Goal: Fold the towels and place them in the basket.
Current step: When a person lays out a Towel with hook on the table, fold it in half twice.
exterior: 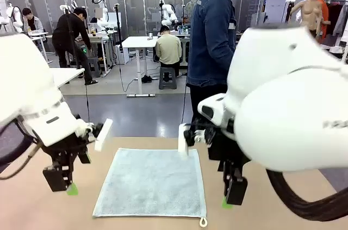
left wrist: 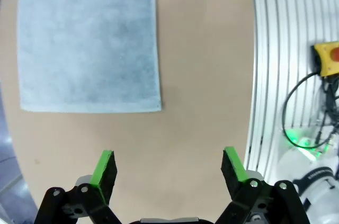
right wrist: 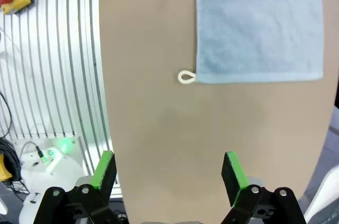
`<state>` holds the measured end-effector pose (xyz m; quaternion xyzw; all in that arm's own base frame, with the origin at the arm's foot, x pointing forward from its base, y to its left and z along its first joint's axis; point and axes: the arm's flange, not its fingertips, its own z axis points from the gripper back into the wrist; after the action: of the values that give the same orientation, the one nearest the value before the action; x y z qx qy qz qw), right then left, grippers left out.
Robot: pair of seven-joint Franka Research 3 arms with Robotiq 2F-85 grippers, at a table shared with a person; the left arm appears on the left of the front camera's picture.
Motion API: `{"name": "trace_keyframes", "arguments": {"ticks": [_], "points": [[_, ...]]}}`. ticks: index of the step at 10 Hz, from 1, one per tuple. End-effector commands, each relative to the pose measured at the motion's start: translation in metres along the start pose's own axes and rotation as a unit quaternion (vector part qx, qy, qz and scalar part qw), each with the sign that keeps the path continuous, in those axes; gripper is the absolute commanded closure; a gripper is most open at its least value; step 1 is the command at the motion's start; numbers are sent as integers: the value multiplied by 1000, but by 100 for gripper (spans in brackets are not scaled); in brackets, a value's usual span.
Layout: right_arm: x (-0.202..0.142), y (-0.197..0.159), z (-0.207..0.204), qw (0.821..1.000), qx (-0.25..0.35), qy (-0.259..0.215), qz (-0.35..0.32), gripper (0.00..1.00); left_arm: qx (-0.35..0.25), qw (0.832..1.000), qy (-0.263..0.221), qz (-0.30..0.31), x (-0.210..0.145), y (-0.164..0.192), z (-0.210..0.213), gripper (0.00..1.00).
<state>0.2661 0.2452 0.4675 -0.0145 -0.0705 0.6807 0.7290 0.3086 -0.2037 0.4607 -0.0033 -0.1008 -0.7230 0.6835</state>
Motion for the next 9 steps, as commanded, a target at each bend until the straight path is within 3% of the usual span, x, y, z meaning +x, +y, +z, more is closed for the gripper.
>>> {"name": "trace_keyframes", "arguments": {"ticks": [1, 5, 9], "points": [[16, -25, -35, 999, 8, 2, 33, 0, -15, 1000, -25, 2, 6, 7, -43, 0], [23, -43, -97, 997, 29, -2, 72, 0, -18, 999, -9, 32, -6, 9, -94, 0], [22, -35, -101, 998, 32, 9, 57, 0, -33, 999, -2, 34, -1, 21, -89, 0]]}}
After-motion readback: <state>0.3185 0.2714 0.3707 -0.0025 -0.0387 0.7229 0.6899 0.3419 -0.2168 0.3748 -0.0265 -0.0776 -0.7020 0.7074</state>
